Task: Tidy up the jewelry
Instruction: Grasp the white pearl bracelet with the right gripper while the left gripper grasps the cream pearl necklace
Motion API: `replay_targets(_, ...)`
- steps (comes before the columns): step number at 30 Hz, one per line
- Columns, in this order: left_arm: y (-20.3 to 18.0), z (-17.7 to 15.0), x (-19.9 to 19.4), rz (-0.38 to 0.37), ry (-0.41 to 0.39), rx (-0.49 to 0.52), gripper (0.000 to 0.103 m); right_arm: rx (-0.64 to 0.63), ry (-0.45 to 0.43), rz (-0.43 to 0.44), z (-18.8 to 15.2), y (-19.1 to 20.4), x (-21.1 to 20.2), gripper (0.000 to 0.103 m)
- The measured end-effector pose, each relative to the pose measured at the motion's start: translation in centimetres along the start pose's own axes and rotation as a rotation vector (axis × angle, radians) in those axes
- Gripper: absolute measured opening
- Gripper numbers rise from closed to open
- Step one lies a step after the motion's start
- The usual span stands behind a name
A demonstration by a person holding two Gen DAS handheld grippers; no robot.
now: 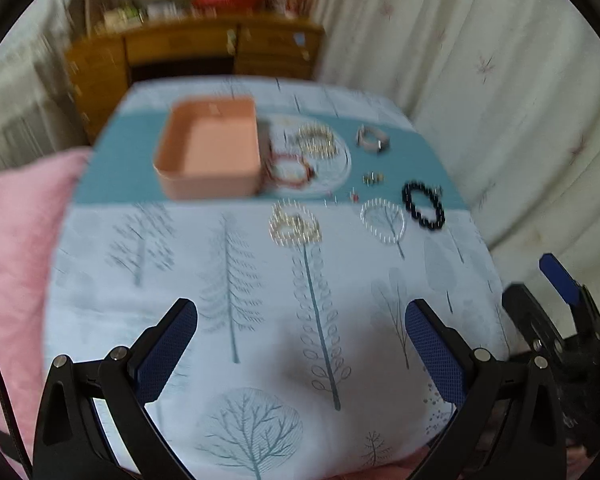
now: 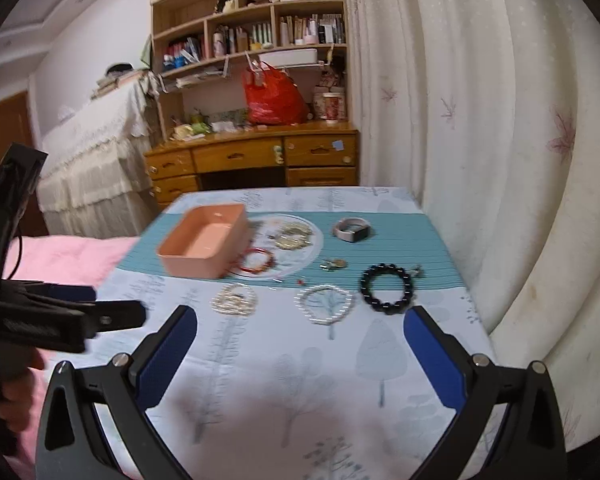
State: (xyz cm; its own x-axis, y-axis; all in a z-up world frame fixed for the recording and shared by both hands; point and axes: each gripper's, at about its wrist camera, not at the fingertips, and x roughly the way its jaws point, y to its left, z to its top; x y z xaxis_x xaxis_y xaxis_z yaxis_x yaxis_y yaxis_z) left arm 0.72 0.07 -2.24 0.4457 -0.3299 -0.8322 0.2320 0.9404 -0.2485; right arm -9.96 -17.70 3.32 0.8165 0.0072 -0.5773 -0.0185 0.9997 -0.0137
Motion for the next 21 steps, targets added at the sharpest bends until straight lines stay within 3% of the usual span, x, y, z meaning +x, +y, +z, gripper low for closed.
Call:
replay_targets(2, 0.6, -0.2, 2.1, 0.013, 0.041, 0.013, 0.102, -0.025, 0.023, -0.029, -0.5, -0.4, 1.8, 0.103)
replay_targets(7, 1.1, -0.3, 6.5, 0.137, 0.068, 0.152, 0.102, 0.006, 0.123, -0.011, -2.2, -3.1, 5.8, 0.103)
replay_targets(13, 0.4, 1.4, 9.8, 0.123, 0.048, 0.277, 0.102, -0.027, 0.212, -0.015, -3.0, -5.4, 10.1, 0.103)
replay_targets(21, -1.5, 4.2, 14.7, 0.173, 0.043, 0.359, 0.102, -0.152, 0.334, -0.008, -2.8, -4.3, 15.8, 0.103)
